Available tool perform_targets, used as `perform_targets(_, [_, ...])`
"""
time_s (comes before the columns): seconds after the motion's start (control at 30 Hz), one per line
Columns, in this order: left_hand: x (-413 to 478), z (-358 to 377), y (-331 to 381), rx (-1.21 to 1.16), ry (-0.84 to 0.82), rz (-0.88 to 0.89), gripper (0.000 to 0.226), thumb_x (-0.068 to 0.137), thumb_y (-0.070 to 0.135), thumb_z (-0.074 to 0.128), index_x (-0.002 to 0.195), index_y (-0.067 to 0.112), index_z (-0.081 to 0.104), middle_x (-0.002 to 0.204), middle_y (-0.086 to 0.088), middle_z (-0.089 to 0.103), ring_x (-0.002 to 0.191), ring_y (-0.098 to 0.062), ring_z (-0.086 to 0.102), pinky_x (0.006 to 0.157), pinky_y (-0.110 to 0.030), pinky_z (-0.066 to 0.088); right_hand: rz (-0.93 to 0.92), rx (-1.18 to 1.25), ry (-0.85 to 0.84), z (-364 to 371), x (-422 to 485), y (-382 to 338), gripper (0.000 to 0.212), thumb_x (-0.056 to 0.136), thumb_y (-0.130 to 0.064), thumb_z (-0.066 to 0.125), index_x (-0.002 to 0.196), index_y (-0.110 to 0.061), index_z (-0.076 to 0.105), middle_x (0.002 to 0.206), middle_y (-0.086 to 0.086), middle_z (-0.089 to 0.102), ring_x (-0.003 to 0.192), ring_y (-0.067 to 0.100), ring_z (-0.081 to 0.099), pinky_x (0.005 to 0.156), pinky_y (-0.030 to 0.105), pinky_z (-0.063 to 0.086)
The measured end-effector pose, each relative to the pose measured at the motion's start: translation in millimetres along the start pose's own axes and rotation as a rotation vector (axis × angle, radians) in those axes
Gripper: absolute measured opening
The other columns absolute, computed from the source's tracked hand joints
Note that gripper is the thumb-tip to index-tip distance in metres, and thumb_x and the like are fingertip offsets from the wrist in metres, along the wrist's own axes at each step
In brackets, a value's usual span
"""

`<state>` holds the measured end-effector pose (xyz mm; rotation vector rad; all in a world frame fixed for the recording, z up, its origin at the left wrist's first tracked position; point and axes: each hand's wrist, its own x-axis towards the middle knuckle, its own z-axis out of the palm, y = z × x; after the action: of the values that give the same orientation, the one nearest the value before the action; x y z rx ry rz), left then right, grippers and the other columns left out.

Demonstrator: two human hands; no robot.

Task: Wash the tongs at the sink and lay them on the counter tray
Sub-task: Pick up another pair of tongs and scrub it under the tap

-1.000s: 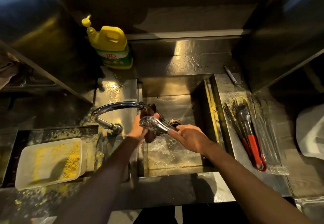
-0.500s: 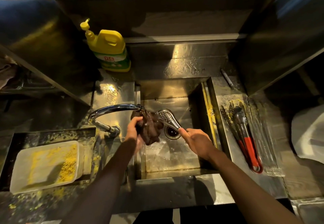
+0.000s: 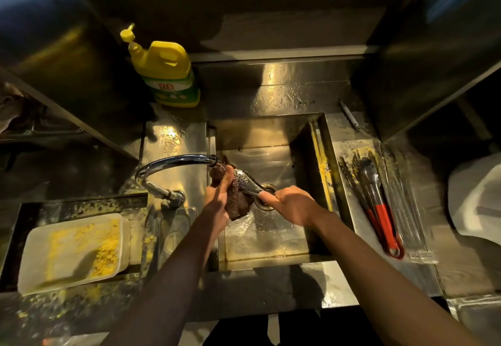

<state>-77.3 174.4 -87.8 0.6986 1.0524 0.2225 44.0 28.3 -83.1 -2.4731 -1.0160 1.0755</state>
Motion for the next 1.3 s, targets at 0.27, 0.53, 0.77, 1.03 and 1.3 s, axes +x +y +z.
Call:
perform_targets(0.27, [-3, -21, 14, 0.550, -0.049, 0.153, 0.035, 0.087, 0.037, 0.068, 0.105, 0.007, 0.065, 0.080, -0.009, 0.072, 0.061, -0.017, 0.070, 0.048, -0.025, 0.054, 0.018, -0.075, -0.055, 7, -12, 5, 0.060, 0.100, -0.063, 0.037, 0.093, -0.012, 0.068, 0.081, 0.007, 0.061, 0.071, 0.020, 0.059, 0.062, 0.027, 0.039])
perform_targets(0.53, [-2, -26, -10, 0.469, 0.157, 0.181, 0.061, 0.073, 0.064, 0.070, 0.111, 0.017, 0.068, 0.101, -0.003, 0.075, 0.095, -0.023, 0.070, 0.091, -0.043, 0.055, 0.101, 0.025, 0.084, 1, -12, 10, 0.059, 0.093, -0.068, 0.045, 0.071, -0.016, 0.060, 0.073, 0.004, 0.061, 0.068, 0.019, 0.059, 0.064, 0.031, 0.045])
perform_targets(0.77, [-19, -14, -10, 0.416, -0.018, 0.158, 0.044, 0.081, 0.047, 0.074, 0.112, 0.016, 0.069, 0.095, -0.006, 0.077, 0.088, -0.030, 0.074, 0.082, -0.050, 0.058, 0.072, 0.078, 0.285, 3, -28, 3, 0.039, 0.091, -0.059, 0.060, 0.096, -0.022, 0.047, 0.078, -0.006, 0.060, 0.068, 0.015, 0.058, 0.059, 0.029, 0.039])
perform_targets(1.03, [-30, 2, -9, 0.428, -0.053, 0.123, 0.035, 0.082, 0.048, 0.072, 0.103, 0.021, 0.068, 0.091, -0.008, 0.076, 0.079, -0.029, 0.073, 0.067, -0.043, 0.060, 0.107, 0.096, 0.431, -3, -56, 11, 0.070, 0.091, -0.062, 0.059, 0.143, -0.021, 0.039, 0.111, -0.001, 0.073, 0.105, 0.019, 0.068, 0.088, 0.036, 0.051])
perform_targets(1.3, [-55, 39, -20, 0.443, -0.133, 0.188, 0.041, 0.082, 0.036, 0.075, 0.113, 0.011, 0.066, 0.098, -0.010, 0.075, 0.089, -0.025, 0.071, 0.078, -0.037, 0.057, 0.089, 0.045, 0.575, -20, -80, 20, 0.053, 0.093, -0.062, 0.055, 0.128, -0.021, 0.052, 0.103, 0.001, 0.073, 0.094, 0.022, 0.070, 0.075, 0.034, 0.053])
